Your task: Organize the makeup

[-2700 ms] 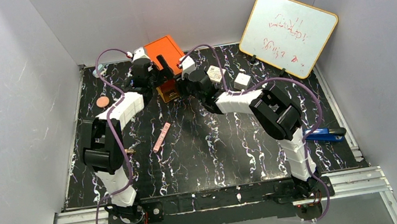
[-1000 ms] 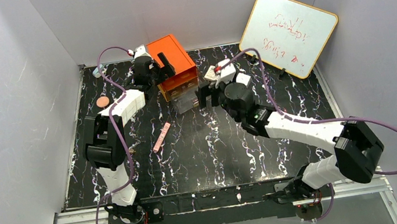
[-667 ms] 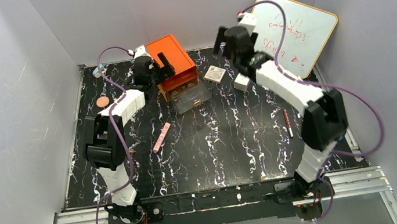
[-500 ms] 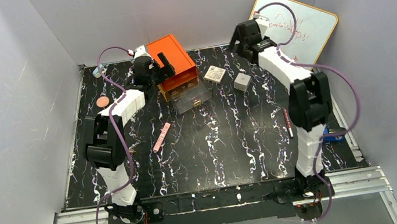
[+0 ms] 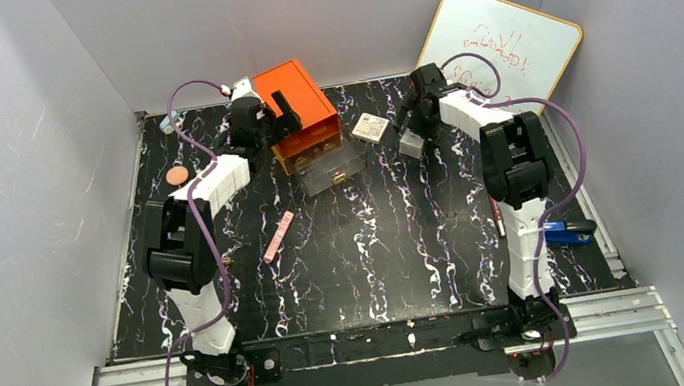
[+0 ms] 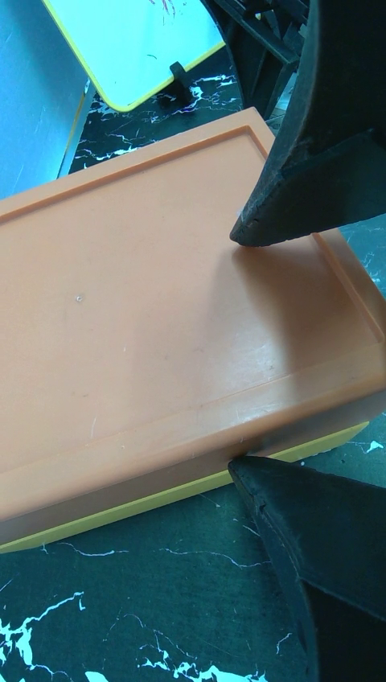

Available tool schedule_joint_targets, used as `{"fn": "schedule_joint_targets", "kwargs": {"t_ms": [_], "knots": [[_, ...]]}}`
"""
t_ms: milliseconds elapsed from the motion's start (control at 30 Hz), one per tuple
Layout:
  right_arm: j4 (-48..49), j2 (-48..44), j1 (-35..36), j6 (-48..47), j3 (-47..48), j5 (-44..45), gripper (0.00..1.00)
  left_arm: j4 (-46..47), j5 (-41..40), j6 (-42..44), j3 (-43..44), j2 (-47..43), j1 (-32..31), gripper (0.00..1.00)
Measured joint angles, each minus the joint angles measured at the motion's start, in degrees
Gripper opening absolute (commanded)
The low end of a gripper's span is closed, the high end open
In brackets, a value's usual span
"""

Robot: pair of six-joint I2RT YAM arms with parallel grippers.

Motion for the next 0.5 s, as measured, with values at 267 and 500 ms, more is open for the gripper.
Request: {"fn": "schedule_joint_targets", "kwargs": {"t_ms": [267,500], "knots": [[2.1,-1.6,-0.3,0.6,-3.1,-1.0,0.49,0.3,0.0,0.0,-0.2,0.0,0.0,0.98],[2.7,-2.3,-0.2,-0.1,-4.0,-0.7,0.01,0.3,0.0,0.0,-0.2,0.0,0.0,0.98]]}}
